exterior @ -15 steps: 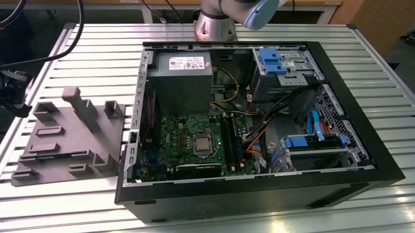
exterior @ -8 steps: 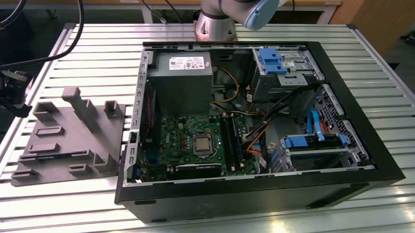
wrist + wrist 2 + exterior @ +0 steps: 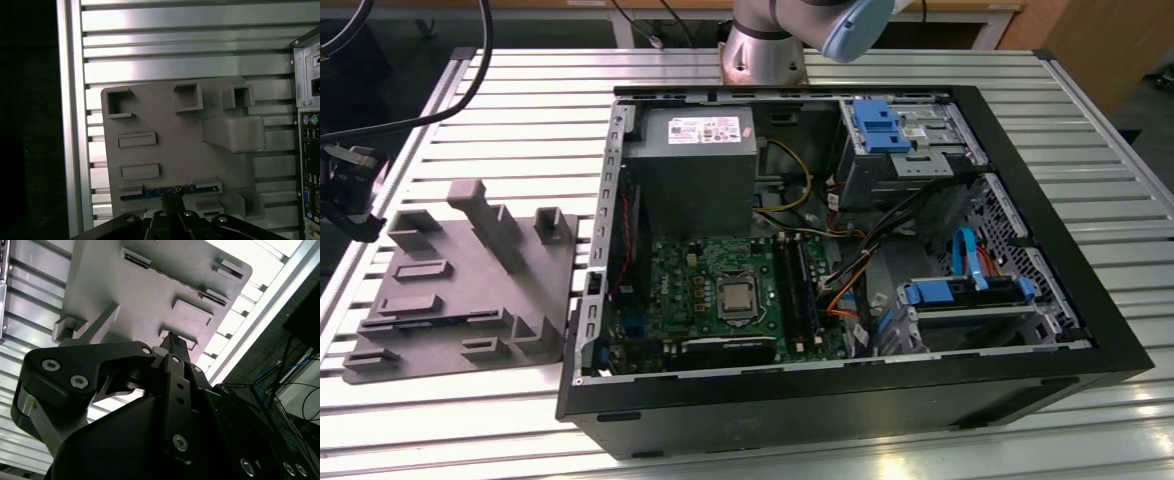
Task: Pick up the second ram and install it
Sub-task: 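Pick up the second ram and move it above second insertion slot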
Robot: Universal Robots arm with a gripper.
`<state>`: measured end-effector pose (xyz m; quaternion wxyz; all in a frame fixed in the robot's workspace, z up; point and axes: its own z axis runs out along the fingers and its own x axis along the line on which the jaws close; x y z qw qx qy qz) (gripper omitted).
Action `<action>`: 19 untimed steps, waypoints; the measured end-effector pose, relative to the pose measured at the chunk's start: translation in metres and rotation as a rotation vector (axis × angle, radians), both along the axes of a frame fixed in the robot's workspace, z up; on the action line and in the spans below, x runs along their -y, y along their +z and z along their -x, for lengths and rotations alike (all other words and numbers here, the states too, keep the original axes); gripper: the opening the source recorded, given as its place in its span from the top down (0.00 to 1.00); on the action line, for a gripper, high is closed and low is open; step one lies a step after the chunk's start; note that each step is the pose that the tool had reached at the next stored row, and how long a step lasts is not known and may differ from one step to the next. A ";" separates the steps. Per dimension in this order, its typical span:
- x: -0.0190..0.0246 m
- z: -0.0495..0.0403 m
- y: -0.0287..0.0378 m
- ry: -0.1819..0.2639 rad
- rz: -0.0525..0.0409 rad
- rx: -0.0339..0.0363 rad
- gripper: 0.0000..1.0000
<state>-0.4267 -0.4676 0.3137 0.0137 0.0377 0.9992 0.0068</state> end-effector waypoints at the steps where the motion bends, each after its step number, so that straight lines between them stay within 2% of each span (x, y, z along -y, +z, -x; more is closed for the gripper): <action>1: 0.0000 0.0000 0.0000 0.001 0.0000 0.0000 0.89; 7: 0.0000 0.0000 0.0000 0.021 0.0000 -0.0001 0.89; 19: 0.0000 0.0000 0.0000 0.109 0.0000 -0.0001 0.89</action>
